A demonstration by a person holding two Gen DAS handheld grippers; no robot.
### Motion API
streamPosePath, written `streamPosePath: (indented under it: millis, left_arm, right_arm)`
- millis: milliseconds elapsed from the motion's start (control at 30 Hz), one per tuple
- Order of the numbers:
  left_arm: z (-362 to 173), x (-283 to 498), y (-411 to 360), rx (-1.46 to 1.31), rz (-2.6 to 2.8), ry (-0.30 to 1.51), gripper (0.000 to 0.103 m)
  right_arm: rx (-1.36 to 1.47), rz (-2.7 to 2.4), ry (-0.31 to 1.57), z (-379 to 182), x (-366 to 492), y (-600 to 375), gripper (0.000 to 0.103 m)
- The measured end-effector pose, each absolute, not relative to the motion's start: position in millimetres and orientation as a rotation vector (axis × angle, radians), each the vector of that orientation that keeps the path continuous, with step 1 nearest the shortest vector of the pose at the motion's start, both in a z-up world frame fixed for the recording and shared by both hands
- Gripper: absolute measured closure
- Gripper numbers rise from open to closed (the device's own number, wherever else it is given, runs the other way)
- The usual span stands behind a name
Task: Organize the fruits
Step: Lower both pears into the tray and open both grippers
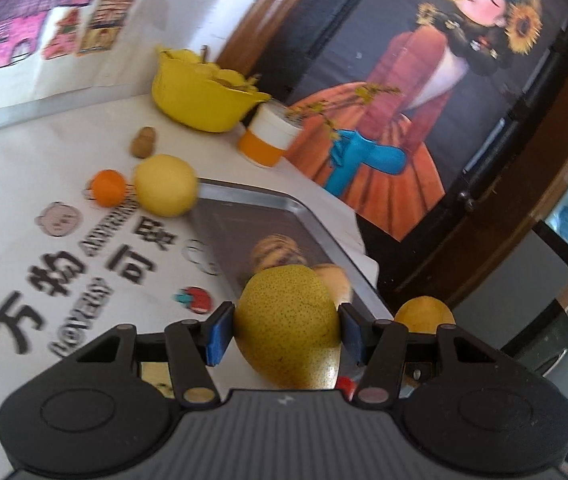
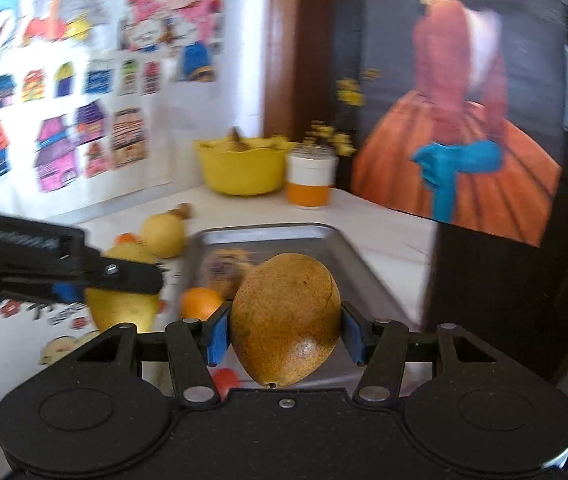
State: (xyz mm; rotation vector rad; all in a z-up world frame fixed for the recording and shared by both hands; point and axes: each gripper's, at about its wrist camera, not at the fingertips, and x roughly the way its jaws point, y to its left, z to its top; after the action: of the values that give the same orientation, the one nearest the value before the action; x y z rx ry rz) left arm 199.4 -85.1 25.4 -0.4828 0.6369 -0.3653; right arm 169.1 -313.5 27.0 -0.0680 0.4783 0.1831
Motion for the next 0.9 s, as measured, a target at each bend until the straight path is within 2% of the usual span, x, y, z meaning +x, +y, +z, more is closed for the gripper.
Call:
streamPosePath:
  millis: [367,900]
  left_arm:
    - [19,212,-128,-0.41,-0.37,0.671,0.043]
    - [14,229,-139,-0.353,-0.356,0.717,0.043]
  right_arm:
    - [0.036,0.13,0.488,5,177,-359,0.046]
    - [0.073,0.179,0.536,-13,200,-353,0.045]
